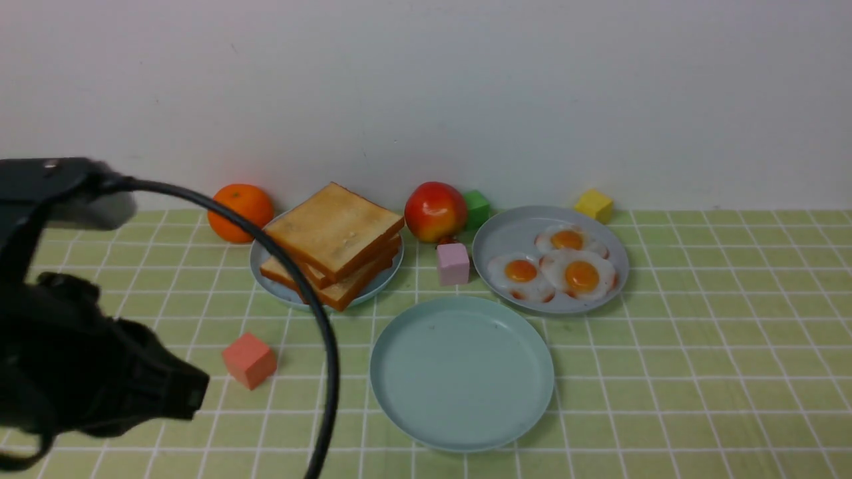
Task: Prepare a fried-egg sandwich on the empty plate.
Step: Use the left arm to grab a slice of bread
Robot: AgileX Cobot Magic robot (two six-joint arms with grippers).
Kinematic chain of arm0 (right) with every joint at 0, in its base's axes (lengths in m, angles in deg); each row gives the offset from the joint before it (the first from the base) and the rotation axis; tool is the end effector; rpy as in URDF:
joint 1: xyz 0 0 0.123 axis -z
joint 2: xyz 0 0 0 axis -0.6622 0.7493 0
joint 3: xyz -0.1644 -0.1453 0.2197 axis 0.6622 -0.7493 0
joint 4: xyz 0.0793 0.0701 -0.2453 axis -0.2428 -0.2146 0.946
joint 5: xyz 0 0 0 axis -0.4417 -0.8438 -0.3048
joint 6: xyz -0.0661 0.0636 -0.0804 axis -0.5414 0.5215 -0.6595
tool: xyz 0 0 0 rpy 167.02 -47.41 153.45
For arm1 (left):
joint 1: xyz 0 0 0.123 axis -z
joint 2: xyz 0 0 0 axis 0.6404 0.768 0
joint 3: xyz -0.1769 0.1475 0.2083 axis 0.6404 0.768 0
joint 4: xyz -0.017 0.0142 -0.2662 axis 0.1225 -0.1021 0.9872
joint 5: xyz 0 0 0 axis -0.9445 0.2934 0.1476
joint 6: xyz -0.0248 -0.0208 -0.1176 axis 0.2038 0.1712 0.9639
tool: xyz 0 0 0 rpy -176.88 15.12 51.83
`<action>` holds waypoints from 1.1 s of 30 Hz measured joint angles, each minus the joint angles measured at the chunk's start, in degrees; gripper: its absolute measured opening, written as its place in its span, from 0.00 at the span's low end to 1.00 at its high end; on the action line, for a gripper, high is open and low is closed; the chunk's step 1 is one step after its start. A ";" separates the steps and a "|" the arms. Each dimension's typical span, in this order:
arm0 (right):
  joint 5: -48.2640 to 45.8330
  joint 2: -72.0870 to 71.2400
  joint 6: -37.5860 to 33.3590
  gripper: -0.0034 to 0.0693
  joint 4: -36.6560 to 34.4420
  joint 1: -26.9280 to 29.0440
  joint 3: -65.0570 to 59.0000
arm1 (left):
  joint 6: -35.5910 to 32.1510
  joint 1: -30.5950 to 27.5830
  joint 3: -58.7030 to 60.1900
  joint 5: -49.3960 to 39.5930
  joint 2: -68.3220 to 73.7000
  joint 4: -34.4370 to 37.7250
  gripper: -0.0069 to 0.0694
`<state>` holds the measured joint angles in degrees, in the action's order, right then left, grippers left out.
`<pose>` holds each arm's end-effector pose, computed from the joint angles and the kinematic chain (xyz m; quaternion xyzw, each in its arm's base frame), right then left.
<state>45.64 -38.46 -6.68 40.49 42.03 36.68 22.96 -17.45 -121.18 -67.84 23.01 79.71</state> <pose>0.0775 0.0068 0.1932 0.1997 0.6923 0.2266 0.6554 0.1871 -0.0984 0.3261 0.1425 0.9313 -0.1605 0.2943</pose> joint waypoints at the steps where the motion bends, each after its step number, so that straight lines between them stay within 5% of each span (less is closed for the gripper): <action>1: 0.87 0.00 0.11 0.38 -1.22 0.00 0.00 | 0.00 0.24 -0.05 1.63 1.80 -1.07 0.08; 8: -14.61 2.98 -4.54 0.35 -1.88 -2.93 13.33 | 0.05 3.38 -1.18 10.34 12.05 -5.76 0.08; 16: -52.94 28.29 -15.18 0.05 7.77 -7.38 50.59 | 7.45 7.99 -17.19 9.06 30.13 -16.97 0.08; 21: -56.07 34.63 -15.74 0.03 10.50 -13.15 58.23 | 8.62 7.87 -27.09 8.61 39.86 -23.11 0.12; 27: -56.16 35.80 -16.13 0.03 11.32 -15.45 58.84 | 6.24 7.81 -35.46 8.67 49.07 -29.20 0.35; 33: -57.02 35.87 -16.18 0.04 13.05 -15.44 58.86 | 5.57 7.75 -36.21 12.77 54.76 -39.40 0.68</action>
<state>-11.38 -2.59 -22.86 53.54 26.59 95.55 28.53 -9.70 -157.38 -55.07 77.78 40.31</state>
